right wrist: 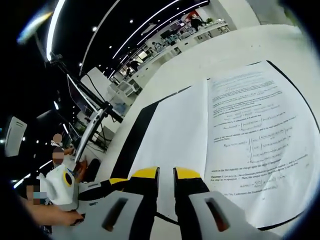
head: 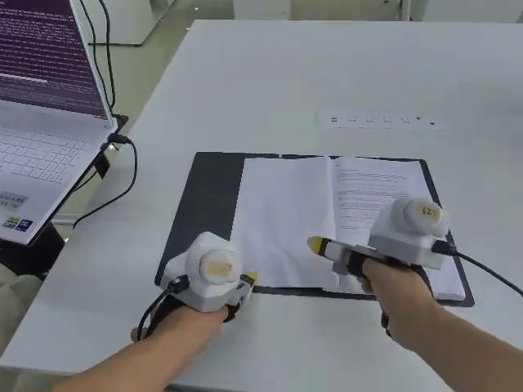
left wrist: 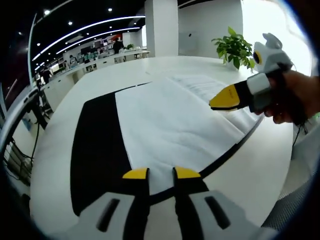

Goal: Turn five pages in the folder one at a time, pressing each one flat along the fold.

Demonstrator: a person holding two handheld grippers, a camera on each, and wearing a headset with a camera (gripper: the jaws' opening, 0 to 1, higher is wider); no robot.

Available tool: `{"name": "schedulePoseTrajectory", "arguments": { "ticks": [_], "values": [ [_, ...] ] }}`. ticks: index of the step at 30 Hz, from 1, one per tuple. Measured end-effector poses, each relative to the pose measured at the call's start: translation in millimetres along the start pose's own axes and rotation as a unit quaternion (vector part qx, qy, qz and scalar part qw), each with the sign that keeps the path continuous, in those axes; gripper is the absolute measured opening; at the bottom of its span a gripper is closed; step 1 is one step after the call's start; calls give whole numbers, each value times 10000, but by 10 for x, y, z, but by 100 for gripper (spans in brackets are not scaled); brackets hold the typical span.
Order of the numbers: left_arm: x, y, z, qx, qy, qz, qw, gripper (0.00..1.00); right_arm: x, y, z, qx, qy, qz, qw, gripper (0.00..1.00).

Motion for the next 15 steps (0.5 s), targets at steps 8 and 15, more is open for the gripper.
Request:
{"name": "schedulePoseTrajectory", "arguments": {
  "ticks": [8,15],
  "values": [
    [-5,5,7,65,-46,153,9999,17,200,-245,94,-7,-84,391,9992,4],
    [-1,1,6,75,-64,165,9998,16,296,-424,170,-14,-148,607,9980,0]
  ]
}}
Point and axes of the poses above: the centre of the closed fingertips' face, and the gripper's own axes: z roughly forward along the fingers, x roughly to its right, y roughly out of its underside, the point moved 5 cm from there along -z, roughly backward along the fingers, and after that the axes turned 15 degrees about -x, right-handed, at the moved point
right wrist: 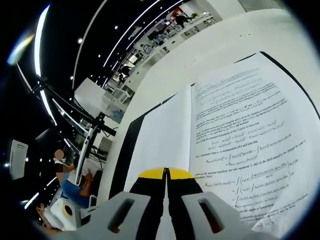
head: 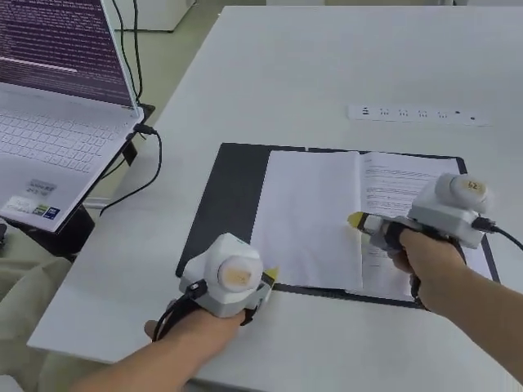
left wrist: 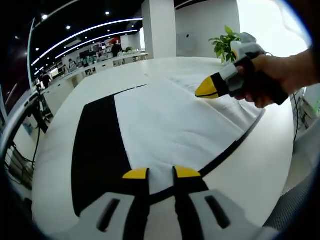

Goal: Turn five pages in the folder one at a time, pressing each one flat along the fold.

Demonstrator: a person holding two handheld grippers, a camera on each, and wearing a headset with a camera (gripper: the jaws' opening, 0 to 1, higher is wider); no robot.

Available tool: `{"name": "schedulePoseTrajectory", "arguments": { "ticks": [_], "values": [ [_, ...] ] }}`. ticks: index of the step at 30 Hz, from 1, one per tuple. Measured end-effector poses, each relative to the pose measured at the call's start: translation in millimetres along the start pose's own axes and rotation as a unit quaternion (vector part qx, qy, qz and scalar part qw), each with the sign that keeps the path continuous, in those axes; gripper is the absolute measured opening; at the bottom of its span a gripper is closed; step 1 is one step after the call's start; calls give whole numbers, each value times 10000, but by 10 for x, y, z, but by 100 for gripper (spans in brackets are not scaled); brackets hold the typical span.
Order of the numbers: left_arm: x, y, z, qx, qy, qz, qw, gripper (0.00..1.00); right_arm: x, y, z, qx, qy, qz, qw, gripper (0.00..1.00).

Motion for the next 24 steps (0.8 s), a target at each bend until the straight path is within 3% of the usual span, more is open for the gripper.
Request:
{"name": "schedulePoseTrajectory", "arguments": {
  "ticks": [9,15,24],
  "values": [
    [1,4,-1,41,-26,-70,10000,16,108,-107,108,-87,-201,535,9983,0],
    [2,8,2,73,-28,-101,9999,16,135,-171,145,-93,-444,995,9940,0],
    [1,9,11,82,-25,-136,9999,17,161,-334,208,4,-771,1696,9825,0]
  ]
}}
Point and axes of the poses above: the centre of the closed fingertips' face, and the gripper's own axes: z roughly forward along the fingers, x roughly to its right, y roughly out of its underside, the point moved 5 cm from there along -z, roughly backward along the fingers, and after that the axes turned 15 degrees about -x, right-handed, at the moved point
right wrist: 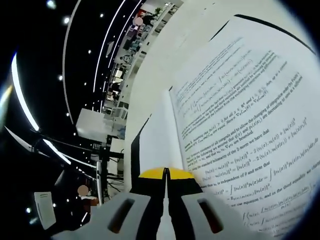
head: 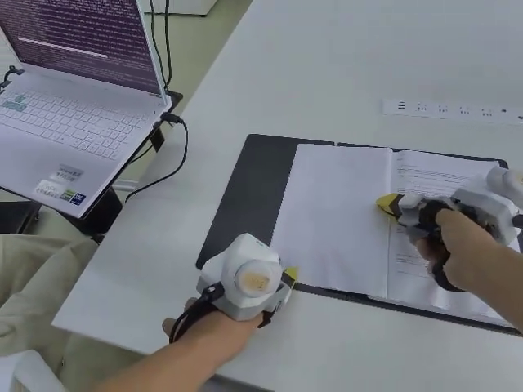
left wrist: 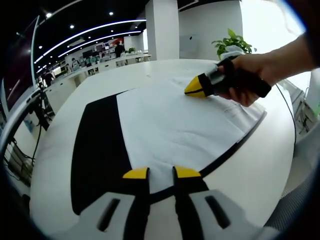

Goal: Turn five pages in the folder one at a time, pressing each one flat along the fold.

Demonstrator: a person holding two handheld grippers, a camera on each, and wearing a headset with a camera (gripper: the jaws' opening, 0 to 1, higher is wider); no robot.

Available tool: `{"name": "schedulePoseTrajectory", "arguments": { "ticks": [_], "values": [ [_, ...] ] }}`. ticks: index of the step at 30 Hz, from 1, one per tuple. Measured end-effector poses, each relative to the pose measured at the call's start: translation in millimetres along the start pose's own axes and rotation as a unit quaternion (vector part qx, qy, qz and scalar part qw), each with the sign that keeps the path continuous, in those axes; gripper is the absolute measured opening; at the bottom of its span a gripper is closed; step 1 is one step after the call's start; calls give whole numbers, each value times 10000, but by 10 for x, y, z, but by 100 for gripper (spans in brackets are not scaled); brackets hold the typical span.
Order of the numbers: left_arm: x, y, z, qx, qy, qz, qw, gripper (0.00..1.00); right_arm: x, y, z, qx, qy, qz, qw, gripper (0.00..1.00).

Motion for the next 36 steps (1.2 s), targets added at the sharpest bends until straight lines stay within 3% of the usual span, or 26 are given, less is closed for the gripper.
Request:
{"name": "schedulePoseTrajectory", "arguments": {
  "ticks": [13,19,26,36],
  "values": [
    [-1,11,-2,22,4,-42,10000,17,10,-316,102,288,-399,756,9959,0],
    [0,12,0,39,-3,-69,10000,17,-3,-459,168,353,-488,902,9941,0],
    [-9,18,14,60,-8,-96,9999,16,-28,-738,264,428,-364,741,9957,0],
    [-22,34,32,120,-12,-155,9998,16,6,-1050,388,827,-650,1175,9875,0]
  ]
}}
Point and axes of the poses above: the centre of the closed fingertips' face, and the gripper's own axes: z roughly forward along the fingers, x roughly to its right, y roughly out of its underside, the point moved 5 cm from there along -z, roughly backward along the fingers, and after that the axes turned 15 degrees about -x, right-handed, at the moved point
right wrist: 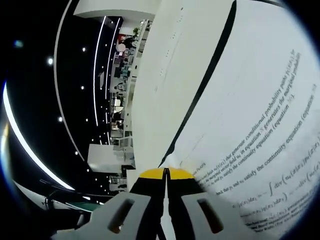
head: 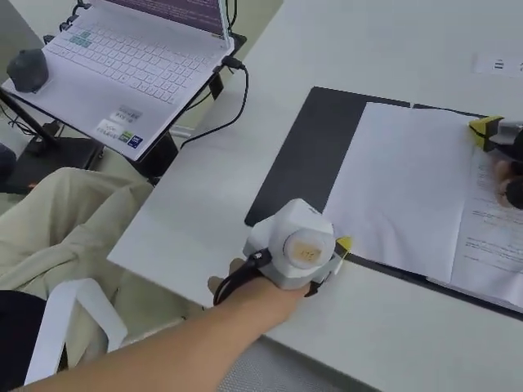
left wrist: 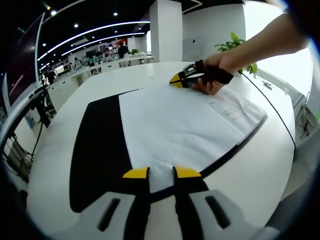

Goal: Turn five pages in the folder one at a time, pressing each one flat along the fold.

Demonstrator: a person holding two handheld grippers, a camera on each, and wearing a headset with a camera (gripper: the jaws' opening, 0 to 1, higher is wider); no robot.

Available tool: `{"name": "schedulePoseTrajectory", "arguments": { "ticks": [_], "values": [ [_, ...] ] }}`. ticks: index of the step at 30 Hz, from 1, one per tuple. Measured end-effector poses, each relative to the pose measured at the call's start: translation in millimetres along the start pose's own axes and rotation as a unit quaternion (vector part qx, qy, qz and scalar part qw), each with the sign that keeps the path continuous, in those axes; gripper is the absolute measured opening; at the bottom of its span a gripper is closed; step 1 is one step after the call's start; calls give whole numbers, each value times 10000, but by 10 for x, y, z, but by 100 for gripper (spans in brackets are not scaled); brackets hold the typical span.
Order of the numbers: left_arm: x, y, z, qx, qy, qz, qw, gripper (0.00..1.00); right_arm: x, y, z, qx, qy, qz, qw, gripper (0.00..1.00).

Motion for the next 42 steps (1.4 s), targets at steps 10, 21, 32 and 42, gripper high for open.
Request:
{"name": "schedulePoseTrajectory", "arguments": {
  "ticks": [10,21,32,42],
  "values": [
    [-8,5,6,-5,14,-2,10000,16,-34,-80,39,147,-98,28,9998,0],
    [-5,2,-4,10,17,2,10000,16,3,127,-79,-184,38,-184,9997,0],
    [-2,-4,-9,-10,18,-7,10000,16,84,279,-192,-411,51,-227,9989,0],
    [0,-1,-13,31,24,-45,10000,16,134,496,-330,-610,6,-185,9980,0]
  ]
}}
Point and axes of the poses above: the centre of the closed fingertips' face, and the gripper's own axes: z roughly forward along the fingers, x roughly to its right, y roughly out of its underside, the point moved 5 cm from there along -z, roughly backward along the fingers, and after that the axes turned 15 degrees about -x, right-handed, at the moved point
